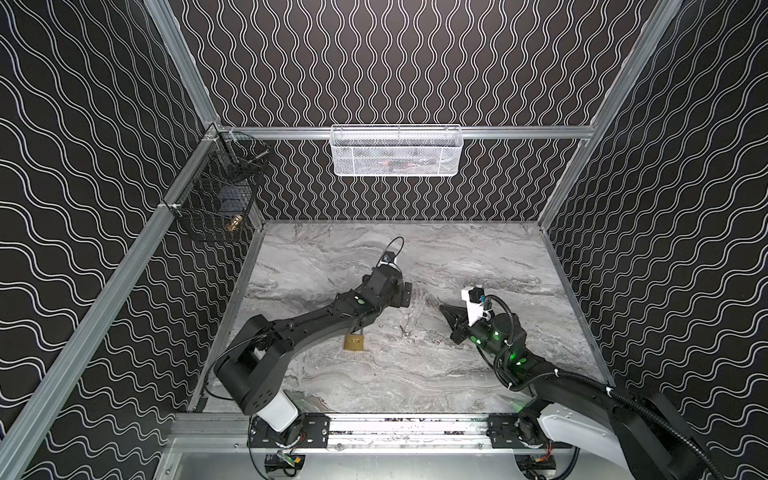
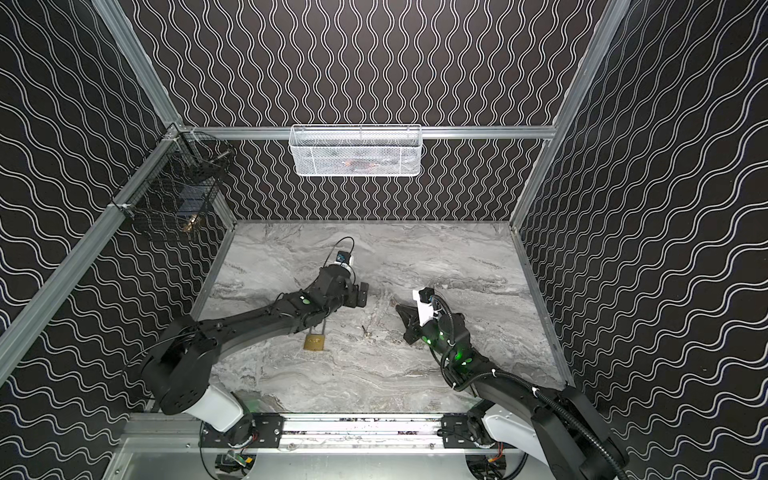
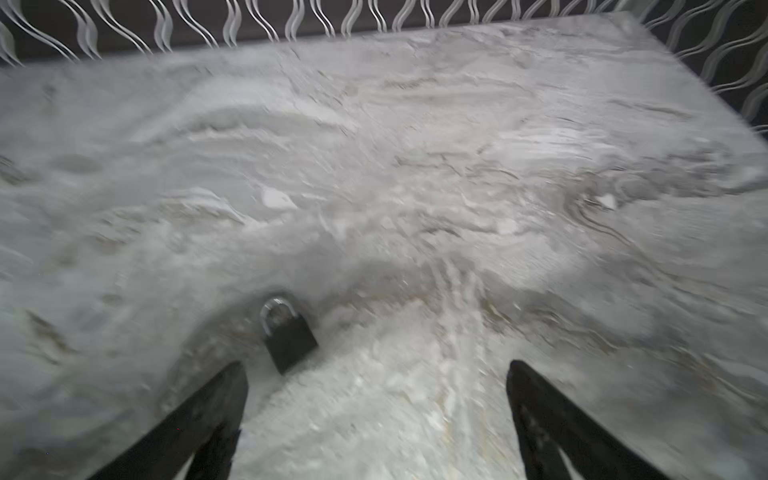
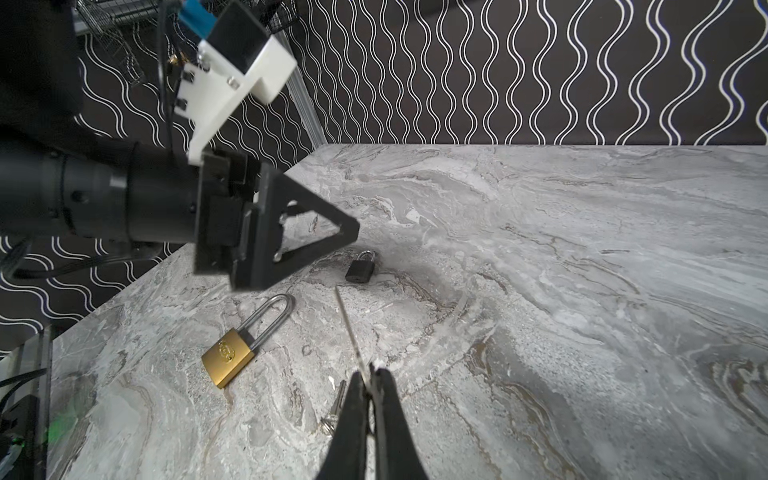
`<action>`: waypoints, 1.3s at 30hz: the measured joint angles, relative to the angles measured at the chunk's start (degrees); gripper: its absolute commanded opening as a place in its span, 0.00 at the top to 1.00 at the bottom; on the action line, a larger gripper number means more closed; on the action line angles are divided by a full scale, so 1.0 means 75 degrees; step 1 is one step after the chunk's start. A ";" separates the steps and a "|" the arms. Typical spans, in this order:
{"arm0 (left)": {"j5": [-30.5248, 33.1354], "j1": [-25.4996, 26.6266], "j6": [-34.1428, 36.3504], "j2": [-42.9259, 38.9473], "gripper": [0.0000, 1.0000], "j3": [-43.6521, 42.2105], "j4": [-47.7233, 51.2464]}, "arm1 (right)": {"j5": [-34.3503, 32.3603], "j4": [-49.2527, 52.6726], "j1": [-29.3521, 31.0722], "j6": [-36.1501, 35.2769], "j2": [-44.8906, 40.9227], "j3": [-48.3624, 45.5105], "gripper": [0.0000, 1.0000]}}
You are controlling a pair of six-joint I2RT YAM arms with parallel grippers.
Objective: Unlock with the key
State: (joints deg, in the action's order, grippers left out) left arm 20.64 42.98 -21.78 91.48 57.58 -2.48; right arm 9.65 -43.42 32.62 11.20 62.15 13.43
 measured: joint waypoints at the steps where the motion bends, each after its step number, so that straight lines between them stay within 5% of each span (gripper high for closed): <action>1: 0.0280 0.0041 0.0052 0.0000 0.19 -0.0003 -0.0198 | 0.0026 -0.0032 0.0000 -0.0003 0.0029 0.0000 1.00; 3: 0.0632 0.0128 0.0111 -0.0079 0.39 -0.0230 -0.0743 | 0.0058 -0.0076 0.0000 -0.0003 0.0052 0.0003 1.00; 7: 0.1212 -0.0012 -0.0764 0.0061 0.17 0.0323 0.0017 | 0.0079 -0.0082 0.0000 -0.0003 0.0058 0.0015 1.00; 11: 0.1070 -0.0219 -0.1332 0.1087 0.23 0.2646 0.1859 | 0.0114 -0.0111 0.0000 -0.0003 0.0079 0.0017 1.00; 15: -0.0050 -0.0606 -0.2008 0.2247 0.32 0.3934 0.3631 | 0.0143 -0.0131 0.0000 -0.0006 0.0082 0.0023 1.00; 23: -0.1801 -0.1113 -0.3063 0.3095 0.37 0.3960 0.5088 | 0.0256 -0.0262 0.0000 0.0006 0.0280 0.0029 1.00; 39: -0.1810 -0.1498 -0.3500 0.3634 0.47 0.4121 0.5429 | 0.0440 -0.0303 0.0000 -0.0009 0.0522 0.0201 1.00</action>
State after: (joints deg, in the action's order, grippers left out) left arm 7.07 31.75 -48.03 118.74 88.49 38.24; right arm 12.95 -45.69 32.62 11.14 66.06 14.94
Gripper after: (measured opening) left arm 0.539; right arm 0.065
